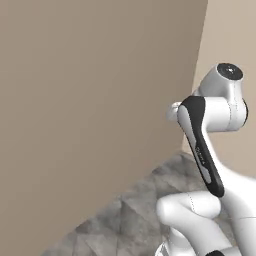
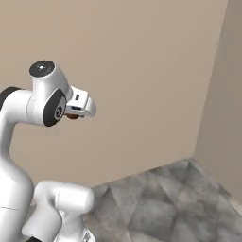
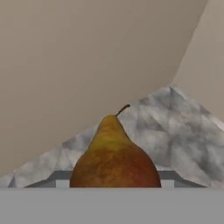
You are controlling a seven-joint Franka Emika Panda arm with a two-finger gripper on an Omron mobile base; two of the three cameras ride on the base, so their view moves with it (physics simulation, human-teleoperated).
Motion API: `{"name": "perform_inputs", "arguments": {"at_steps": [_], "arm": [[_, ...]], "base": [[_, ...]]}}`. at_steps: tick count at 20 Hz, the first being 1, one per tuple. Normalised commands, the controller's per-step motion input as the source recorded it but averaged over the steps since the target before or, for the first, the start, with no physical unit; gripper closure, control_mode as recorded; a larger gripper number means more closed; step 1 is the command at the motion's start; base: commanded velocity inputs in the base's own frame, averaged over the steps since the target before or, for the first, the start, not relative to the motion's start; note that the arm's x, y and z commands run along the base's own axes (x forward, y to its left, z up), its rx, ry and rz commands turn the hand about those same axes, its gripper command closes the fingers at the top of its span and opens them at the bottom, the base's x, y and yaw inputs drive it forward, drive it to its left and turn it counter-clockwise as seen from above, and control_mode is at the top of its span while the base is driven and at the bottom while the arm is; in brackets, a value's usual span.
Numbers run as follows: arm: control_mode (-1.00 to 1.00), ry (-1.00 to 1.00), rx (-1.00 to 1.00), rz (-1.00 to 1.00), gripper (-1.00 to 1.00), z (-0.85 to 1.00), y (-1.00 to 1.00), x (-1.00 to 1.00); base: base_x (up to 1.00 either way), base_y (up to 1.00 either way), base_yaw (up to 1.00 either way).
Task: Pick the pear and kiwi from the fridge and place them on the plate next to the blender to make a fruit smoothie.
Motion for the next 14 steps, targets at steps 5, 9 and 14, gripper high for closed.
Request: {"name": "perform_inputs", "arguments": {"at_steps": [5,9,14], "arm": [[1.00,0.00,0.00,0.00,1.00,0.00,0.00,0.00],[1.00,0.00,0.00,0.00,1.00,0.00,0.00,0.00],[1.00,0.00,0.00,0.00,1.00,0.00,0.00,0.00]], "base": [[0.00,0.75,0.85],[0.00,0.08,1.00],[0.00,0.00,1.00]]}}
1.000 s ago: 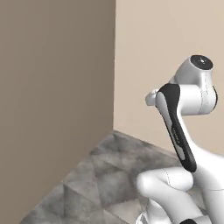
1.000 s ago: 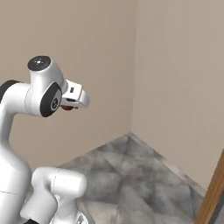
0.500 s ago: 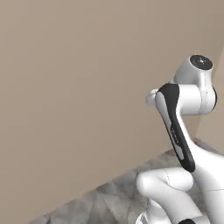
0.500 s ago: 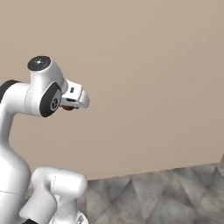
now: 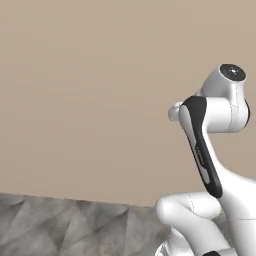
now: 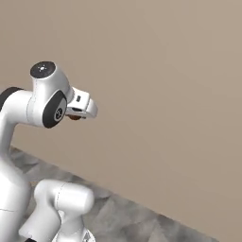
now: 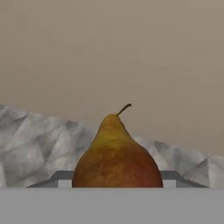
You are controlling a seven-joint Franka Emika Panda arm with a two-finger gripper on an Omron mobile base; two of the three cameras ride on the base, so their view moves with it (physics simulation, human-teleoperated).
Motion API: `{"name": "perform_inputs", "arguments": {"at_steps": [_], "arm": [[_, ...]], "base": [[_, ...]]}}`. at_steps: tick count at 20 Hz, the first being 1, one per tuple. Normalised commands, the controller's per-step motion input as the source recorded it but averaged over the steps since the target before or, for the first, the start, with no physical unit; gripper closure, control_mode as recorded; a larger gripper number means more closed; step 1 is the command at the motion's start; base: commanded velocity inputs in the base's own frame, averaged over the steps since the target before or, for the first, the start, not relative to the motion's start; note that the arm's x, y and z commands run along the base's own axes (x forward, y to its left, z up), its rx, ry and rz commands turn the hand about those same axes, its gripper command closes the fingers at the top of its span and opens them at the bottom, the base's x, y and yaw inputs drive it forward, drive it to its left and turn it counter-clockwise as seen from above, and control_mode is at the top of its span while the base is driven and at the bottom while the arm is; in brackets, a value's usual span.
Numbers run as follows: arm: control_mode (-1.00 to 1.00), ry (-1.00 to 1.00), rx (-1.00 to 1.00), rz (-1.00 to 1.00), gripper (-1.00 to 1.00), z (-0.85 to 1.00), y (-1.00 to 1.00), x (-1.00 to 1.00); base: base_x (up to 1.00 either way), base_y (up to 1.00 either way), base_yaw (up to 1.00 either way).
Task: Pick the pear and kiwi from the fridge and place them on the plate next to the blender to make a fruit smoothie.
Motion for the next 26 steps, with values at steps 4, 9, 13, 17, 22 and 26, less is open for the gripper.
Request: {"name": "perform_inputs", "arguments": {"at_steps": [4,9,13,17,22,26], "arm": [[1.00,0.00,0.00,0.00,1.00,0.00,0.00,0.00],[1.00,0.00,0.00,0.00,1.00,0.00,0.00,0.00],[1.00,0.00,0.00,0.00,1.00,0.00,0.00,0.00],[1.00,0.00,0.00,0.00,1.00,0.00,0.00,0.00],[1.00,0.00,0.00,0.00,1.00,0.00,0.00,0.00],[1.00,0.00,0.00,0.00,1.00,0.00,0.00,0.00]], "base": [[0.00,0.01,1.00],[0.00,0.00,1.00],[0.59,-0.16,0.88],[1.00,-0.08,0.60],[1.00,0.00,0.34],[1.00,0.00,0.23]]}}
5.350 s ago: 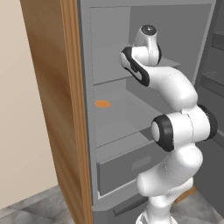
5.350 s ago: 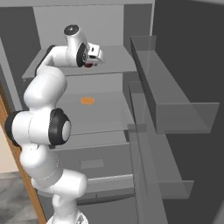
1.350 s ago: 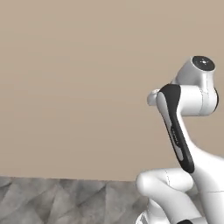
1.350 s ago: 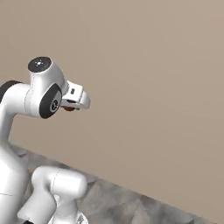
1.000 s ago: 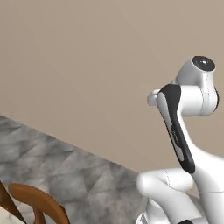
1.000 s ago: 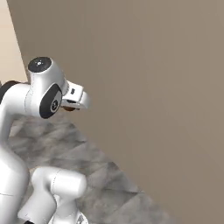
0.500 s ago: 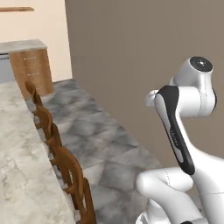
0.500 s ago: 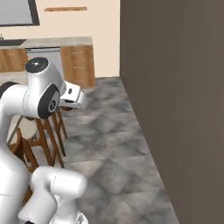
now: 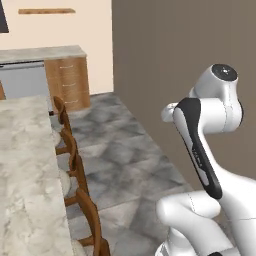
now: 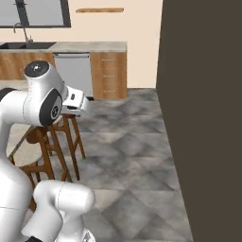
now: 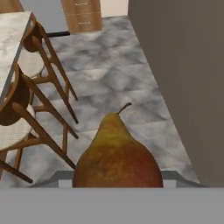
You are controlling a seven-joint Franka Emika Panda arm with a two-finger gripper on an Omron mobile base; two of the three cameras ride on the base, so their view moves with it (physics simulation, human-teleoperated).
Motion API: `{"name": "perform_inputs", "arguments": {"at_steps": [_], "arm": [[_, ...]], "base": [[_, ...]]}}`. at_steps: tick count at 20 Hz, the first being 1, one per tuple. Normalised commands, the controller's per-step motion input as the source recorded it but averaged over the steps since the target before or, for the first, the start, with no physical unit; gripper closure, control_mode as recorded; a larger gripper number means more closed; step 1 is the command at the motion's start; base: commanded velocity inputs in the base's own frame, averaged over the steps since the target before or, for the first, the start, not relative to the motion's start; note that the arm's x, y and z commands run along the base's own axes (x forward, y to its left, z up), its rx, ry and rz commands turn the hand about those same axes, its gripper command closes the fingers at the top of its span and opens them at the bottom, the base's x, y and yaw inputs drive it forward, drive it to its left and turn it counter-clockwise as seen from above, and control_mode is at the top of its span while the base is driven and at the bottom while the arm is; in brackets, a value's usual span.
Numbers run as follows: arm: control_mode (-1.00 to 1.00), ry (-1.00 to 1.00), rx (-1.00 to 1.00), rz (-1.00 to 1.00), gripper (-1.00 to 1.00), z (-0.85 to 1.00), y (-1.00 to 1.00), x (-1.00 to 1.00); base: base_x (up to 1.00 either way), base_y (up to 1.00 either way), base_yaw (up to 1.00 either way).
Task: Pick the pear and kiwi from the fridge and place them on the plate next to the blender to make a fruit smoothie.
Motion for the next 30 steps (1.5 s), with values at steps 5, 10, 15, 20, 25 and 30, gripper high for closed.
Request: {"name": "perform_inputs", "arguments": {"at_steps": [5,10,15,20,25,30], "arm": [[1.00,0.00,0.00,0.00,1.00,0.00,0.00,0.00],[1.00,0.00,0.00,0.00,1.00,0.00,0.00,0.00],[1.00,0.00,0.00,0.00,1.00,0.00,0.00,0.00],[1.00,0.00,0.00,0.00,1.00,0.00,0.00,0.00],[1.00,0.00,0.00,0.00,1.00,0.00,0.00,0.00],[1.00,0.00,0.00,0.00,1.00,0.00,0.00,0.00]], "base": [[1.00,0.00,0.19],[1.00,-0.19,0.18],[1.00,-0.20,0.15],[1.00,-0.35,0.10],[1.00,-0.55,0.07],[1.00,-0.33,0.11]]}}
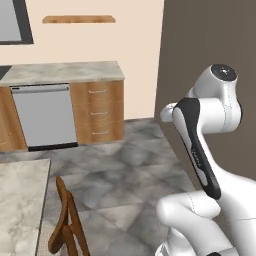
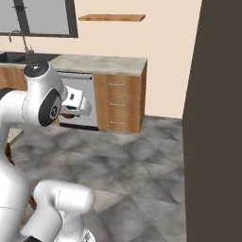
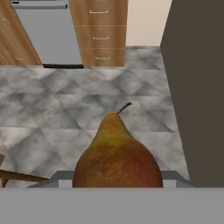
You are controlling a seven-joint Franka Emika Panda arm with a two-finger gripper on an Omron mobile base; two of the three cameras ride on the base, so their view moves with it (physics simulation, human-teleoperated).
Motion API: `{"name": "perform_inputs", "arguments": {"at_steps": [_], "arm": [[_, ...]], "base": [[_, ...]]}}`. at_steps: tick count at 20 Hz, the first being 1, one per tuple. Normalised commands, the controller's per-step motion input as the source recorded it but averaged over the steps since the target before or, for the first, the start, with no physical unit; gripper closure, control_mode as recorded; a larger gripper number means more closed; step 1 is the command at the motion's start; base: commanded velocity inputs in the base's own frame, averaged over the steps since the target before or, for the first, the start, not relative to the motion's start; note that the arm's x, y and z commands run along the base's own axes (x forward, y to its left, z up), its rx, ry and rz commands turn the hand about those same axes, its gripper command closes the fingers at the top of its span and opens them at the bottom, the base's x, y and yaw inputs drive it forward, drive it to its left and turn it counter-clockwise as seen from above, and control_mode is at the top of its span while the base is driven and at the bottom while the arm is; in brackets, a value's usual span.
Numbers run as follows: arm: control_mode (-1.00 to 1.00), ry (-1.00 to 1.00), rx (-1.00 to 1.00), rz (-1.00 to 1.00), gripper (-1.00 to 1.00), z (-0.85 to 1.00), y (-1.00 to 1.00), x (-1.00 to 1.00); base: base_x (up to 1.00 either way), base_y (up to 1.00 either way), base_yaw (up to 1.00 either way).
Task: Pick the pear and kiwi from the fridge and place them on the plate next to the blender to make a fruit smoothie.
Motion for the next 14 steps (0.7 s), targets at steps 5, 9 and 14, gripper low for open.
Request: {"name": "perform_inputs", "arguments": {"at_steps": [5,9,14], "arm": [[1.00,0.00,0.00,0.00,1.00,0.00,0.00,0.00],[1.00,0.00,0.00,0.00,1.00,0.00,0.00,0.00],[1.00,0.00,0.00,0.00,1.00,0.00,0.00,0.00]], "base": [[1.00,-0.01,0.17],[1.00,0.01,0.13],[1.00,0.16,0.08]]}}
